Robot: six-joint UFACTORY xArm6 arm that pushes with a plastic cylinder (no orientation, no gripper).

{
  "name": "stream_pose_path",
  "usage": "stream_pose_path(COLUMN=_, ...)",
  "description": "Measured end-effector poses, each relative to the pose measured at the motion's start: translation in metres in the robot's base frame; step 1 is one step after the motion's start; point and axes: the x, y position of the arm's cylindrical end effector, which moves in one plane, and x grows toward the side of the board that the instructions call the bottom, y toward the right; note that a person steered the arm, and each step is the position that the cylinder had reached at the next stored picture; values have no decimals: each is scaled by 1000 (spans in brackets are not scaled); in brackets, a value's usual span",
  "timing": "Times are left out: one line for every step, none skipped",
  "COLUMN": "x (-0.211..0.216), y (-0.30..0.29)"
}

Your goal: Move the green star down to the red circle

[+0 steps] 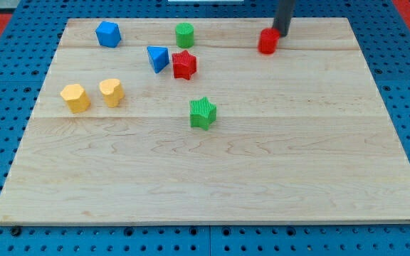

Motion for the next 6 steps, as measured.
stream_pose_path(x=145, y=-14)
stream_pose_path(x=177, y=14)
stream_pose_path(x=225, y=-91)
stream_pose_path(x=216, y=-175)
stream_pose_path(x=153, y=-127)
stream_pose_path(x=129, y=-59)
